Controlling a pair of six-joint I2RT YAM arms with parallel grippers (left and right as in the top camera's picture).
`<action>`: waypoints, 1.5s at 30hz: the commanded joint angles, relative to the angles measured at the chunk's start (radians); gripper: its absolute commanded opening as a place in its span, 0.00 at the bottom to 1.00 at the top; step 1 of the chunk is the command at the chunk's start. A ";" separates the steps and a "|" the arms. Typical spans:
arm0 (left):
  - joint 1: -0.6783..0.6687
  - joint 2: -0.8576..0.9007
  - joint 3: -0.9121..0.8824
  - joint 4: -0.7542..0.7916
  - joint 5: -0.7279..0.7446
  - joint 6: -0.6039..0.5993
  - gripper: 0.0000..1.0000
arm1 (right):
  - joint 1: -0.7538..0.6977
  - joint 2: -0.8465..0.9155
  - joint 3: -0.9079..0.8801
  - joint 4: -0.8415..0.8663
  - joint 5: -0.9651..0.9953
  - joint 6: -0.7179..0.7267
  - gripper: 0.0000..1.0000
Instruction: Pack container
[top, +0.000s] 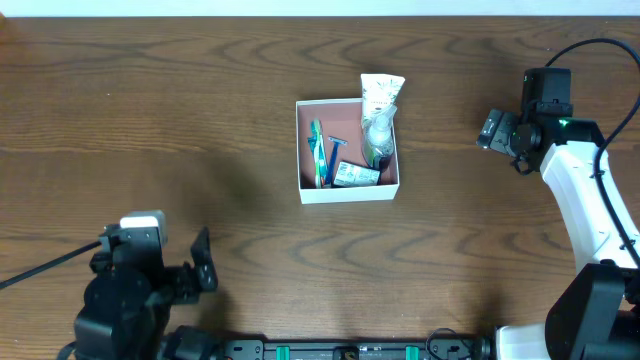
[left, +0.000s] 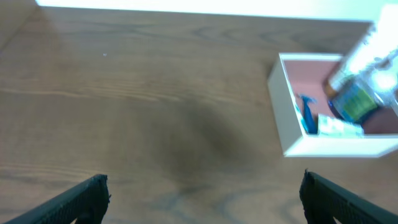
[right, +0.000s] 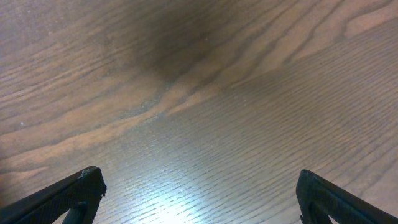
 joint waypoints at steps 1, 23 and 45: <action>0.105 -0.026 -0.096 0.082 0.084 0.022 0.98 | -0.007 -0.002 0.005 -0.001 0.006 0.014 0.99; 0.223 -0.386 -0.832 0.994 0.401 0.149 0.98 | -0.007 -0.002 0.005 -0.001 0.006 0.014 0.99; 0.178 -0.452 -0.972 0.949 0.370 0.214 0.98 | -0.007 -0.002 0.005 -0.001 0.006 0.014 0.99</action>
